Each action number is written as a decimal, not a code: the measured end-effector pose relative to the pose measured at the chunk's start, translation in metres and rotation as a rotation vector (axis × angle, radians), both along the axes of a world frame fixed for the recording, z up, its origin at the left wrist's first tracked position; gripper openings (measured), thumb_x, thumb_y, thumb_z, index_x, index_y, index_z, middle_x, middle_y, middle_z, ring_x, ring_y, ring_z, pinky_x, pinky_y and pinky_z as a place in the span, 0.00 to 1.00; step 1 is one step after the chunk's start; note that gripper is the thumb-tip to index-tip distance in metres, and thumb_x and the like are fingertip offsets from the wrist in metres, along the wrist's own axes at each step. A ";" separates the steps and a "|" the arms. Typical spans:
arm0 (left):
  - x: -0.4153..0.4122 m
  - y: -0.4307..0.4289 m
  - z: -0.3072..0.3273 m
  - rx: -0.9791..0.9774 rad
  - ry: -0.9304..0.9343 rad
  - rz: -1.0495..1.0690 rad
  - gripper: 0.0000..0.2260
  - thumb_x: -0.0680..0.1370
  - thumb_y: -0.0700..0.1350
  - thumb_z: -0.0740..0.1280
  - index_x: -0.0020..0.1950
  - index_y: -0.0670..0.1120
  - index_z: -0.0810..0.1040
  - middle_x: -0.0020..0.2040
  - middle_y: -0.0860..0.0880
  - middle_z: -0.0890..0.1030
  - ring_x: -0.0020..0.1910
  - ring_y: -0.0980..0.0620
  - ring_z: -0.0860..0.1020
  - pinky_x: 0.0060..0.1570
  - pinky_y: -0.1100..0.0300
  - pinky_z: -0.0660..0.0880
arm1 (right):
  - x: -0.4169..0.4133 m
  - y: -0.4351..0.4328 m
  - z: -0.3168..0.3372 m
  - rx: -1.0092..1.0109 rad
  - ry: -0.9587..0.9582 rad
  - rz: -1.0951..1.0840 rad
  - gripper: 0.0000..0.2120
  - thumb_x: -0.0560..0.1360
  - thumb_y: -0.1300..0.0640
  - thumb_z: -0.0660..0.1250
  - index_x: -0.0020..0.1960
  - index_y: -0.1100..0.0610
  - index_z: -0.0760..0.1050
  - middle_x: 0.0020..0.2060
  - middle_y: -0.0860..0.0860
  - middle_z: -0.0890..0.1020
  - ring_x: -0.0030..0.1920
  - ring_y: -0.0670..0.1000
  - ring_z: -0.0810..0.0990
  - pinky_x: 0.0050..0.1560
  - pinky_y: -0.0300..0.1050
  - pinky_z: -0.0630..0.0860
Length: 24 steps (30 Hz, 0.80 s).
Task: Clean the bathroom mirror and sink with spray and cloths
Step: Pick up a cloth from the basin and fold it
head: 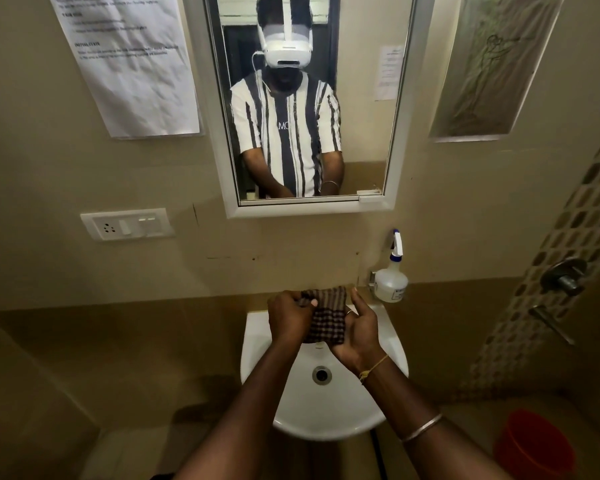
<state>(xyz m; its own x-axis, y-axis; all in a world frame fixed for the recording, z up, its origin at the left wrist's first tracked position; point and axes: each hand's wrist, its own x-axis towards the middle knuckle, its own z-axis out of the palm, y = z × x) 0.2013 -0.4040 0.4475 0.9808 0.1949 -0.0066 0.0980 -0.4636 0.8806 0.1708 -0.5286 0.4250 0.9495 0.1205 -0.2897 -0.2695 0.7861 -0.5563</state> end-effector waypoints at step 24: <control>-0.015 0.012 -0.015 -1.004 0.370 -0.240 0.20 0.83 0.58 0.64 0.65 0.45 0.81 0.61 0.39 0.84 0.61 0.40 0.81 0.64 0.41 0.77 | -0.005 -0.007 0.007 -0.075 0.109 -0.023 0.17 0.78 0.60 0.63 0.64 0.65 0.77 0.53 0.63 0.85 0.52 0.63 0.83 0.53 0.57 0.80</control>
<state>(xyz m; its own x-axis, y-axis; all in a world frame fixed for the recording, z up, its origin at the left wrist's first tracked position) 0.1860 -0.3921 0.4324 0.8970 -0.2600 -0.3575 0.4374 0.4057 0.8025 0.1660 -0.5355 0.4320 0.9141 0.0727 -0.3990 -0.3139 0.7500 -0.5823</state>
